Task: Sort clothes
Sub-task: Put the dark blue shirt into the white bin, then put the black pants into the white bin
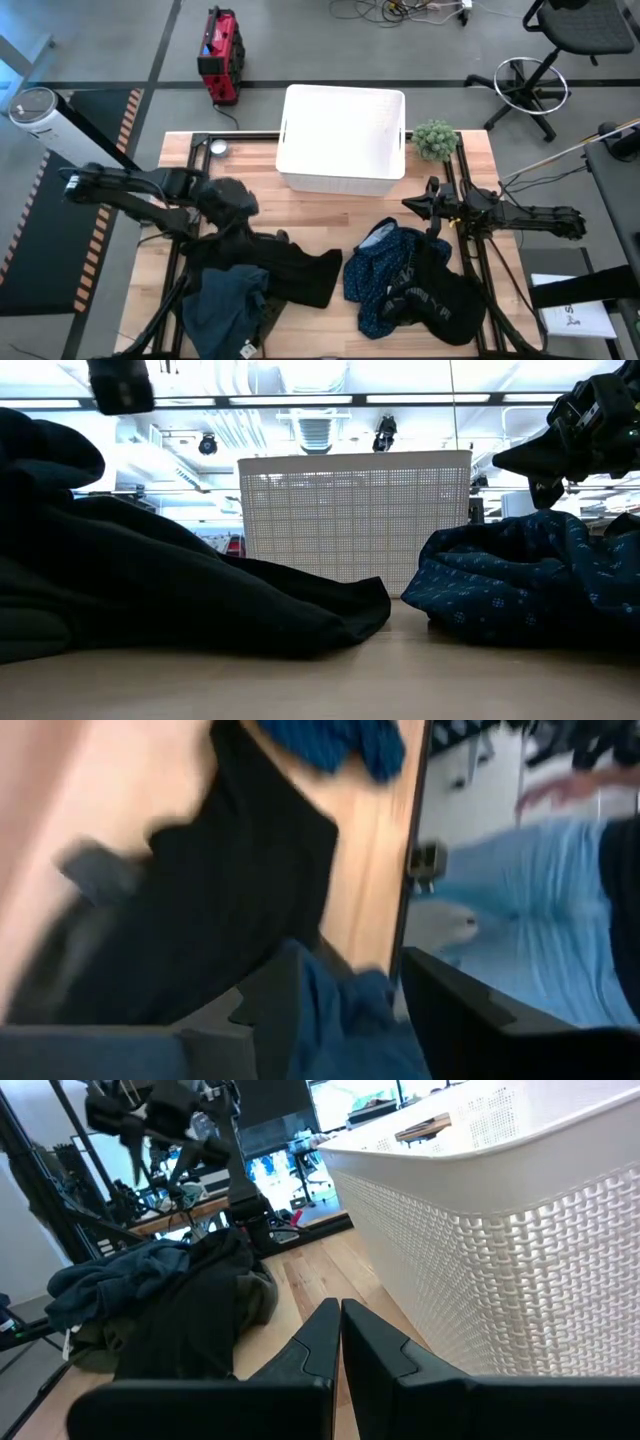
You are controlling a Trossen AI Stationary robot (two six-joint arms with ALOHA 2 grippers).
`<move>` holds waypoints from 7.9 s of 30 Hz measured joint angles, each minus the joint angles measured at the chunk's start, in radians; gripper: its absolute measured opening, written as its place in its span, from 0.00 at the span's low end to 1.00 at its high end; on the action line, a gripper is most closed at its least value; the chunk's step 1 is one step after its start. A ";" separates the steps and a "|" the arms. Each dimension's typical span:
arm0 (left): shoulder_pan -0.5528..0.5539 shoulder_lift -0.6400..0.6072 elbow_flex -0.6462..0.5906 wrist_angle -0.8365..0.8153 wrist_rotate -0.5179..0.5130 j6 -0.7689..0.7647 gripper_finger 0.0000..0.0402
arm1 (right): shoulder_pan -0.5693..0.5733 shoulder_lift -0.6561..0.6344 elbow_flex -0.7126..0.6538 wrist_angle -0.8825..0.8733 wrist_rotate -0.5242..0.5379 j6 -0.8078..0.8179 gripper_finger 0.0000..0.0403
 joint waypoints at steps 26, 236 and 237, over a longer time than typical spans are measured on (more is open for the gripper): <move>-0.414 0.262 -0.006 -0.131 -0.151 -0.425 0.57 | 0.000 0.000 0.000 0.000 0.000 0.000 0.00; 0.411 0.477 0.591 0.049 -0.322 0.227 0.61 | 0.000 0.000 0.000 0.000 0.000 0.000 0.00; 0.405 0.459 0.591 0.049 -0.322 0.226 0.61 | 0.000 0.000 0.000 0.000 0.000 0.000 0.00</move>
